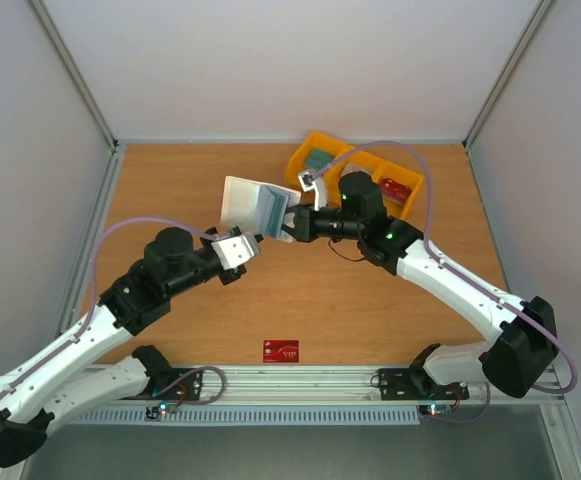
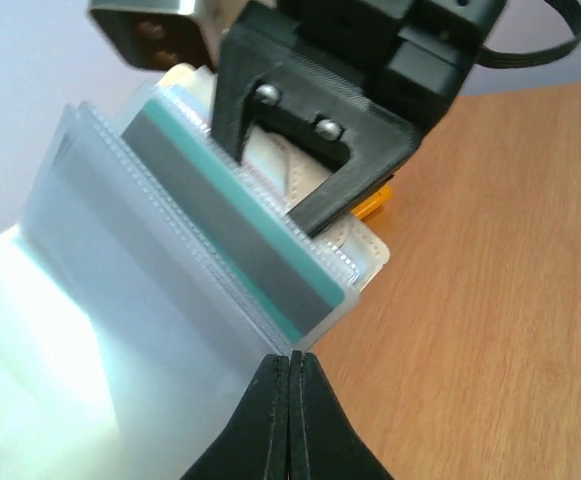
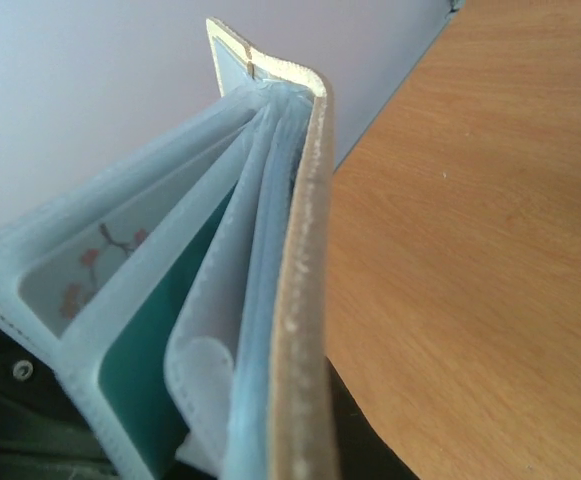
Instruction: Take the credit cards out of the card holder
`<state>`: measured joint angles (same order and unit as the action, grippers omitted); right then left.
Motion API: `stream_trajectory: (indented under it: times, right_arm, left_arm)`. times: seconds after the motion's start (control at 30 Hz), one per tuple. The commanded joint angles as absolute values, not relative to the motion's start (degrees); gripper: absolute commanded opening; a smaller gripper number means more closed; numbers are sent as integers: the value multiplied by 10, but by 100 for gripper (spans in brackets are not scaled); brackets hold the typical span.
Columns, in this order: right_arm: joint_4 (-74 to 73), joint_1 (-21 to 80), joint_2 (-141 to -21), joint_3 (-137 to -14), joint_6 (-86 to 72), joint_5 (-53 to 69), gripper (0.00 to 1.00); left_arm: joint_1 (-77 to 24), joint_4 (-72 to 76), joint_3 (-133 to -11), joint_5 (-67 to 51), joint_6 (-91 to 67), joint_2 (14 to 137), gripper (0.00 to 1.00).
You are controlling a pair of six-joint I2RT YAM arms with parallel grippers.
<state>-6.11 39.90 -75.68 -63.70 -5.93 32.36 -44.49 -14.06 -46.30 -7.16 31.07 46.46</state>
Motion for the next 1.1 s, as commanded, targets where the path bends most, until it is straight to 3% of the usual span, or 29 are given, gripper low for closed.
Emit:
stream_trajectory:
  times: [0.0,0.27,0.6,0.87,0.97,1.07]
  right_arm:
    - [-32,394,-737,-652,-58,382,1]
    - [-22,395,-734,-648,-55,398,1]
    - [-16,395,-744,-655,-60,411,1]
    - [-45,395,-745,-659,-48,377,1]
    - [-92,394,-752,-676,-41,330,1]
    - [-100,394,-761,-682,-38,323,1]
  left_arm:
    - [-412,-129,-478,-33,229,452,0]
    - [-392,-126,-473,-38,197,438,0]
    - [-391,-105,-475,-84,235,447,38]
    - [-391,-88,-512,-101,299,423,39]
    - [-391,-73,-521,-164,303,410,42]
    - [-392,-48,-523,-279,250,413,39]
